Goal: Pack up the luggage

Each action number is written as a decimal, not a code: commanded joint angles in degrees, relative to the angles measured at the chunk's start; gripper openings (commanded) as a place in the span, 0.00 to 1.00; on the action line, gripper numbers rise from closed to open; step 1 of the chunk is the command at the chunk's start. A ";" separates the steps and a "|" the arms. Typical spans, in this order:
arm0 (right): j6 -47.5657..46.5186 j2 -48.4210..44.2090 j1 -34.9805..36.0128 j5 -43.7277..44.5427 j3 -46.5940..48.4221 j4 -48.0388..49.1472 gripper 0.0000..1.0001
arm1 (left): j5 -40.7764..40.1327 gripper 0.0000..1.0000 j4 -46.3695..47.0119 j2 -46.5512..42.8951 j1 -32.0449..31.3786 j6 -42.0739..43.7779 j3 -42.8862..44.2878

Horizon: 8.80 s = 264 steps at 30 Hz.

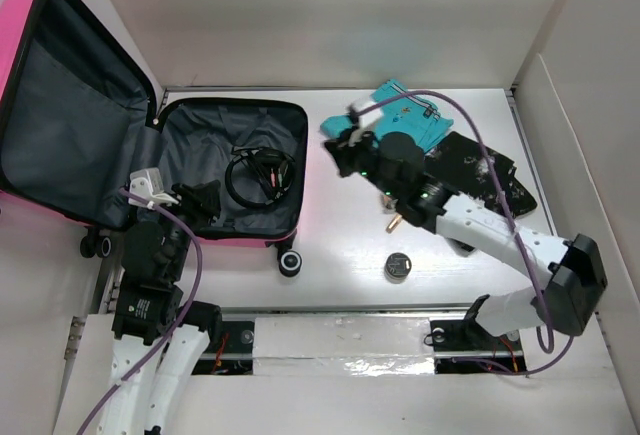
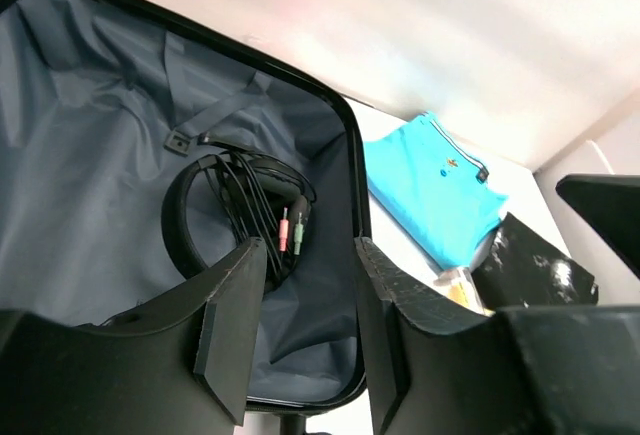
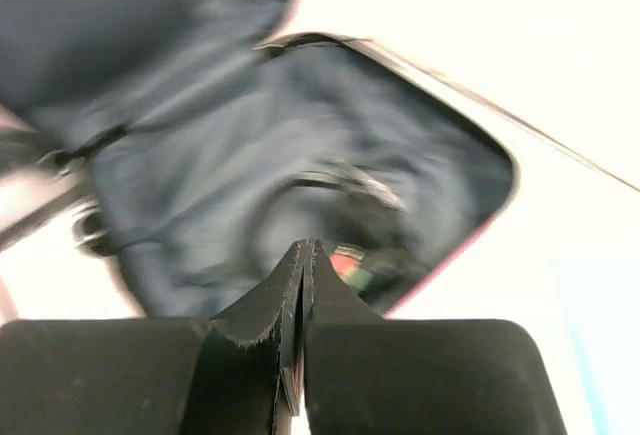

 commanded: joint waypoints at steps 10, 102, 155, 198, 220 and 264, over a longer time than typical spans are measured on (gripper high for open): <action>9.99 -3.37 -22.86 7.54 -25.78 -7.40 0.62 | 3.38 0.38 4.06 1.97 -0.23 0.87 1.22; 34.52 19.85 -9.60 25.20 -17.16 -22.70 0.33 | 2.06 0.39 2.92 -2.34 -2.95 0.95 1.57; 50.95 -22.16 1.30 22.83 -35.62 -49.23 1.00 | 2.06 0.39 3.10 -3.22 -3.48 0.78 1.66; 18.18 19.26 3.15 -4.46 19.95 -17.62 0.56 | -0.49 0.39 2.66 -4.63 -5.15 0.95 1.83; 18.96 11.88 -5.54 -2.41 2.78 2.00 0.22 | 0.38 0.38 2.92 -2.52 -5.15 0.95 1.48; 17.29 -52.57 -31.92 13.78 -30.96 -13.21 0.71 | -17.01 0.70 16.47 93.10 -30.64 -34.02 44.00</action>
